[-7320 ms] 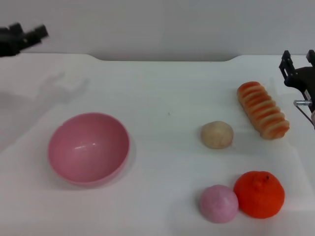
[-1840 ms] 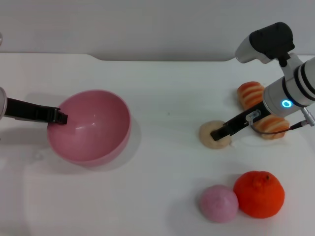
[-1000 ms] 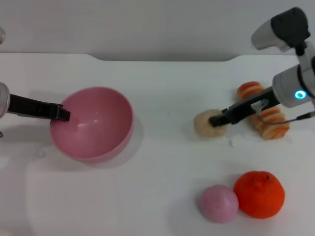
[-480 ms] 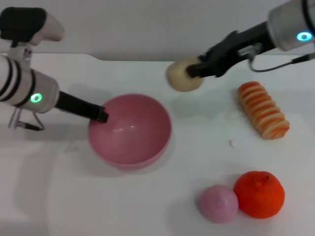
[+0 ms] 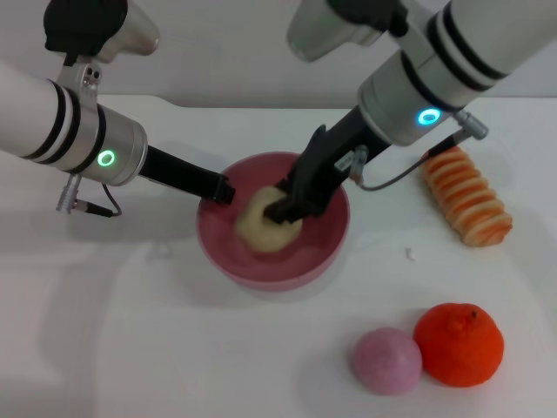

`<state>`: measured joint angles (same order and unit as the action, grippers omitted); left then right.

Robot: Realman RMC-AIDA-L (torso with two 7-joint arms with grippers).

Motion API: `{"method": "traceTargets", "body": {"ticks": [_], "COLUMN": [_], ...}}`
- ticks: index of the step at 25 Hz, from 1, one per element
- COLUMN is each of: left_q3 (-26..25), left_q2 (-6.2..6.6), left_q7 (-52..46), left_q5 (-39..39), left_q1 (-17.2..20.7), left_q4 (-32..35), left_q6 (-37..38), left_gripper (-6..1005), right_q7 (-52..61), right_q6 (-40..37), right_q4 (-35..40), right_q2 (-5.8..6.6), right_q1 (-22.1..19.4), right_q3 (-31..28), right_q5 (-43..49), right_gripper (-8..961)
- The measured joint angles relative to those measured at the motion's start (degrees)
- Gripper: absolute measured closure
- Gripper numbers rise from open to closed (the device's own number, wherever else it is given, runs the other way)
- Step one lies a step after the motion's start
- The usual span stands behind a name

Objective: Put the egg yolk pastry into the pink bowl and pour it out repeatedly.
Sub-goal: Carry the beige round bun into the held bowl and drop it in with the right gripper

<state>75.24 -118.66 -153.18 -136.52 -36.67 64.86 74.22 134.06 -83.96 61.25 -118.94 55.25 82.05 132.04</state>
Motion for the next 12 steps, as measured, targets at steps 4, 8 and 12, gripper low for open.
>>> {"method": "traceTargets", "body": {"ticks": [4,8,12], "left_q3": [0.0,0.1,0.1], "left_q2": [0.03,0.10,0.22], "left_q7": [0.0,0.0,0.0], "left_q5": [0.0,0.0,-0.3], "left_q1": [0.1,0.4,1.1], "left_q4": [0.0,0.0,0.0], "left_q6": [-0.7,-1.4,-3.4], "left_gripper": [983,983,983], "right_q7": [0.4,1.1,4.3], "right_q6": [0.8,0.1,2.3], "right_q4": [2.4,5.1,9.1], "right_q2": [-0.06,-0.06,-0.03], "right_q1": [-0.8,-2.1,-5.2], "right_q3": [0.9,0.5,-2.7], "right_q5": [-0.2,-0.2,0.6], "right_gripper": [676,608,424]}}
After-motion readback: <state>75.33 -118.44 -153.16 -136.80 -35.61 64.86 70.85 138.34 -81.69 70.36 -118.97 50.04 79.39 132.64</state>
